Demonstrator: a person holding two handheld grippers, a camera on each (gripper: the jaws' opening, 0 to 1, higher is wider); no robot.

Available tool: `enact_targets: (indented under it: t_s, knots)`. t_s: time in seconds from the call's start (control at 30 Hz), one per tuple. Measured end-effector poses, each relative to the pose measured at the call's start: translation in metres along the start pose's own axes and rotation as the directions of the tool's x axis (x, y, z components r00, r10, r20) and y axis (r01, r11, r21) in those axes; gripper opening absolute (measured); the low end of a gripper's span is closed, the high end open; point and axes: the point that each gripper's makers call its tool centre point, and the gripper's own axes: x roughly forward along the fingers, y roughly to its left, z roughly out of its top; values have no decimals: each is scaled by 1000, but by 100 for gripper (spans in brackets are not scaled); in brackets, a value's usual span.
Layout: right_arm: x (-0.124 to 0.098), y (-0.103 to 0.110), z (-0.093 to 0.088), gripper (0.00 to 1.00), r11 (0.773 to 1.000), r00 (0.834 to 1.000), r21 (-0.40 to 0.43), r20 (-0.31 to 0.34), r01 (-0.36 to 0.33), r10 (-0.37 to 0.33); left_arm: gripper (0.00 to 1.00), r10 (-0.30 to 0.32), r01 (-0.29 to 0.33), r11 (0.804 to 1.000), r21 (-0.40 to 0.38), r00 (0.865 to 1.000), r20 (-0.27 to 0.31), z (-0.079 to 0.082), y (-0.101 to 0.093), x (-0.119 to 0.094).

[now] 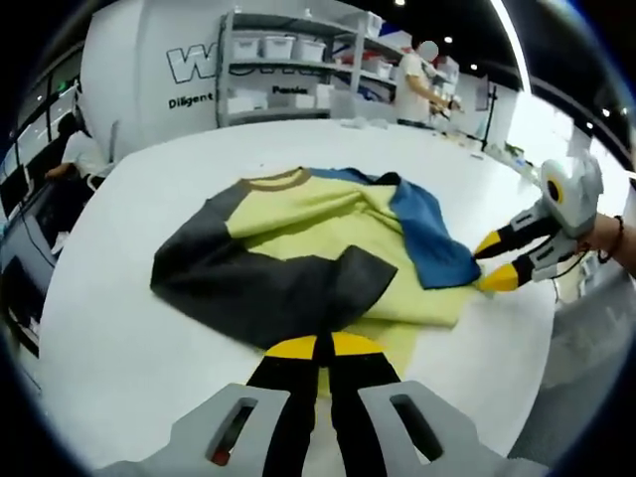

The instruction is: Fold the garment on the visible template until the final outline fits inside the template.

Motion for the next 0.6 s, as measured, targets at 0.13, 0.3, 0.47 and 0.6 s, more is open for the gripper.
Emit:
enact_targets:
  t_s: [0.13, 0.3, 0.47, 0.6]
  knots:
    - [1, -1, 0, 14, 1000, 1000, -12, -1, 7, -7, 1, 12, -12, 1000, -11, 1000, 9, 3, 7, -5]
    - [1, -5, 1, 5, 999, 1000, -35, -8, 19, -19, 1, 31, -30, 999, -29, 999, 13, 2, 18, -10]
    - [2, -4, -2, 0, 999, 1000, -41, -21, 12, -13, 1, 48, -47, 998, -42, 999, 14, 1, 26, -16]
    - [1, -5, 1, 0, 999, 1000, -32, -12, 18, -18, 1, 73, -72, 996, -52, 997, 12, -2, 37, -22]
